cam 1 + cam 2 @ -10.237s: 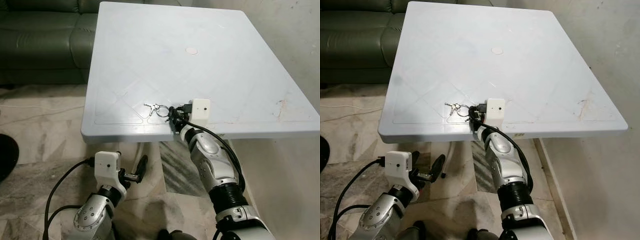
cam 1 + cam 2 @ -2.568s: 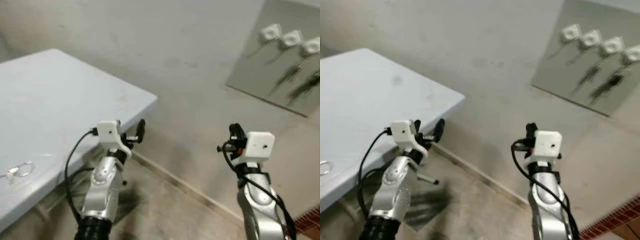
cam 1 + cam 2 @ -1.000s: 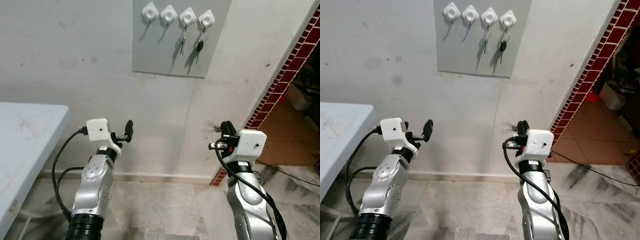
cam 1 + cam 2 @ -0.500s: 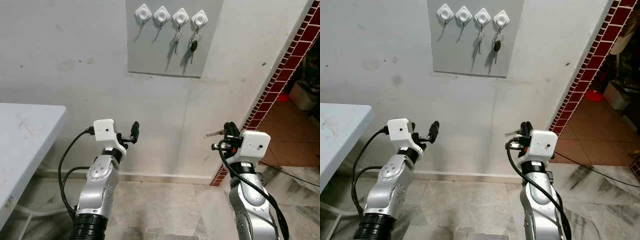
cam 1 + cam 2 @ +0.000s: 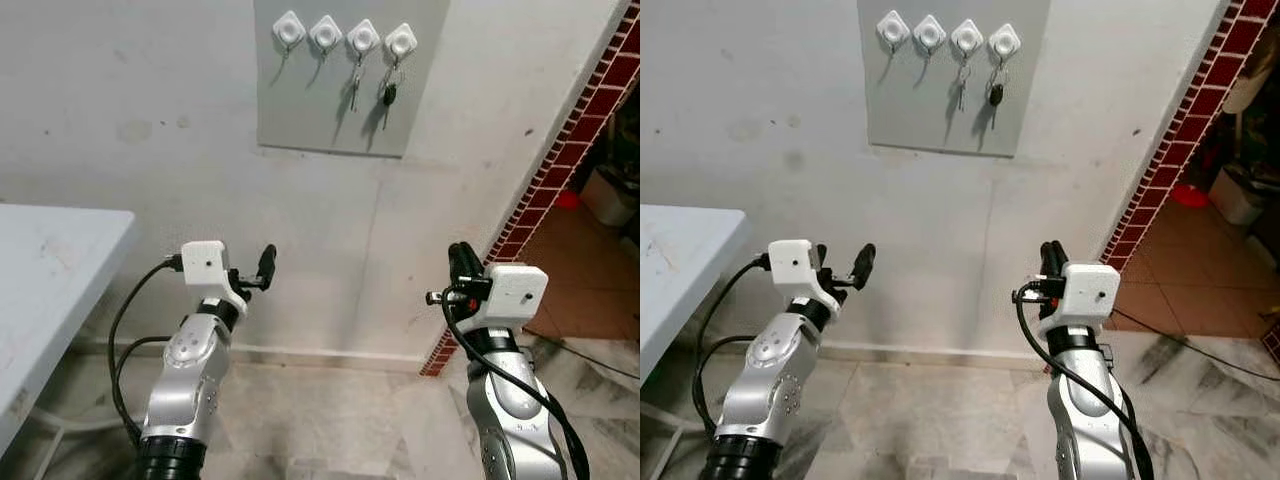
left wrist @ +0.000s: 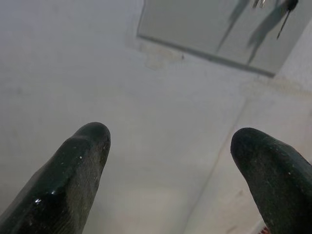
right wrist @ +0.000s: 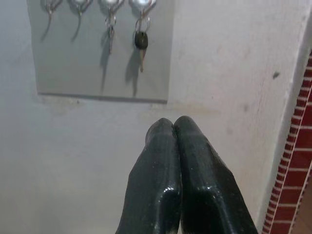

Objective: Hang keys on a hook

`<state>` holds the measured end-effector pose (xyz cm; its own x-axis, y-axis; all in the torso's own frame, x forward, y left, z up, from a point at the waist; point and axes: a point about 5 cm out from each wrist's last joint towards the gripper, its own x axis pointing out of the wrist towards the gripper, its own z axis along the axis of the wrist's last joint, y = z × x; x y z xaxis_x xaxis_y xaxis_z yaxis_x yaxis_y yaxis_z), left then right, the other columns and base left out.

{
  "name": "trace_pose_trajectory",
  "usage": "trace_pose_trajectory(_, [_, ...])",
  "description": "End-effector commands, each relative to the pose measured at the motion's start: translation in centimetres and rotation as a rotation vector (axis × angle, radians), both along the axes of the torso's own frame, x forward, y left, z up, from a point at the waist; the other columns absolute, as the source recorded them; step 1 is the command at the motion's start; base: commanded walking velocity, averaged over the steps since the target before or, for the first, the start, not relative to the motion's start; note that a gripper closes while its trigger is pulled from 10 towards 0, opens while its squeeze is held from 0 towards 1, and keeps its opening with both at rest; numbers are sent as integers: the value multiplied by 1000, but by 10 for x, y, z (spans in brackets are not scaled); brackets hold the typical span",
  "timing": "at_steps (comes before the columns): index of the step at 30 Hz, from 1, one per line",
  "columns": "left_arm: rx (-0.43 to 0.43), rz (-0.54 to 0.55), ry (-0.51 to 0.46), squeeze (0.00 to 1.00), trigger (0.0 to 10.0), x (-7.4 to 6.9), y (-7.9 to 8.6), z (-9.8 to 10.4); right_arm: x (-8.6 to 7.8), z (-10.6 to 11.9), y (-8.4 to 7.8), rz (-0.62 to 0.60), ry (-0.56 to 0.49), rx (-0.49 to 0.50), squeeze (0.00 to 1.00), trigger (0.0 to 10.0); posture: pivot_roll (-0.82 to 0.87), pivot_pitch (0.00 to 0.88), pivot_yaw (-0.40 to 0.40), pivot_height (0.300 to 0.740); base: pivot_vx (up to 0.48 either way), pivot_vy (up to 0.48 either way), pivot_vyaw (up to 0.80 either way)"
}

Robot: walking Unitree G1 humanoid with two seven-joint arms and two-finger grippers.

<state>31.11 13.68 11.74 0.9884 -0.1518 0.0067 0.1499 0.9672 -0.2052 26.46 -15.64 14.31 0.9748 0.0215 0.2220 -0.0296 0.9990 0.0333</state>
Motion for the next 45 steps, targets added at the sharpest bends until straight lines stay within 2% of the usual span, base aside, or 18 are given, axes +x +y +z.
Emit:
trace_pose_trajectory(1, [1, -11, -27, 0, 10000, 1, -3, 7, 0, 6, -1, 5, -25, -7, 0, 10000, -22, 0, -64, 740, 379, 0, 0])
trace_pose_trajectory(29, [-29, 12, -16, 0, 10000, -5, -6, 5, 1, 4, 4, 49, -14, -9, 0, 10000, -7, 1, -81, 740, 394, 0, 0])
trace_pose_trajectory(30, [-28, 38, -29, 0, 10000, -5, -6, 6, 1, 3, 4, 52, -10, -9, 0, 10000, -5, 3, -83, 740, 0, 0, 0])
trace_pose_trajectory(45, [-27, 40, -14, 0, 10000, -5, -9, 6, 0, -2, 4, 76, 40, -11, 0, 10000, -15, 9, -88, 740, 0, 0, 0])
